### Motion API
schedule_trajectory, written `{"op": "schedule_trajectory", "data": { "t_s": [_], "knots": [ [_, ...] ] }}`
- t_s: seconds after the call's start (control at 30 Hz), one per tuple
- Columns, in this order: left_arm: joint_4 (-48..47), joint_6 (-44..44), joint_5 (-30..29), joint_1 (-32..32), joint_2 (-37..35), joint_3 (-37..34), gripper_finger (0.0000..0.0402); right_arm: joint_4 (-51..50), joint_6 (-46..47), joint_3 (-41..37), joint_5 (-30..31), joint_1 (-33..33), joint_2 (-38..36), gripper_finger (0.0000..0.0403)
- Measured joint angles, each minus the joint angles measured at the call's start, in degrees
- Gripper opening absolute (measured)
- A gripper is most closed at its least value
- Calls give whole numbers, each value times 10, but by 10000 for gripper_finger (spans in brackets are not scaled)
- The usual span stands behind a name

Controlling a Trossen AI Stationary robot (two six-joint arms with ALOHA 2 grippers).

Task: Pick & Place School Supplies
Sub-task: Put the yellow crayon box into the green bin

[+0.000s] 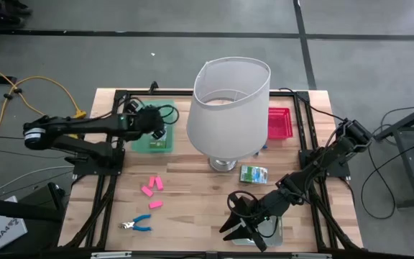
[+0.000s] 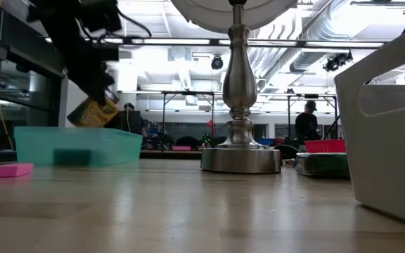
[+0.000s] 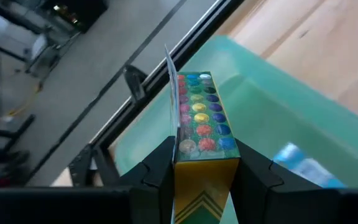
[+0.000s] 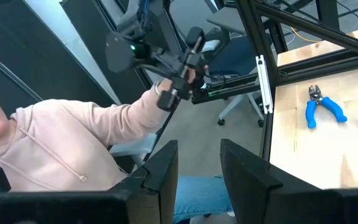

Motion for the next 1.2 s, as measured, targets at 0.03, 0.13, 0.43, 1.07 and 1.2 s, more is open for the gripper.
{"op": "schedule_trajectory", "data": {
  "t_s": [0.03,0.13,0.43,1.07,1.2],
  "knots": [
    [10,9,-7,6,14,0,106,0,0,0,0,0,0,112],
    [45,41,-22,21,63,0,105,0,0,0,-1,0,0,112],
    [68,65,-95,18,219,0,105,0,0,0,-4,8,0,112],
    [72,72,-122,20,283,1,130,1,-1,0,-4,11,0,112],
    [72,75,-120,20,283,1,130,1,0,0,-4,14,0,112]
  ]
}}
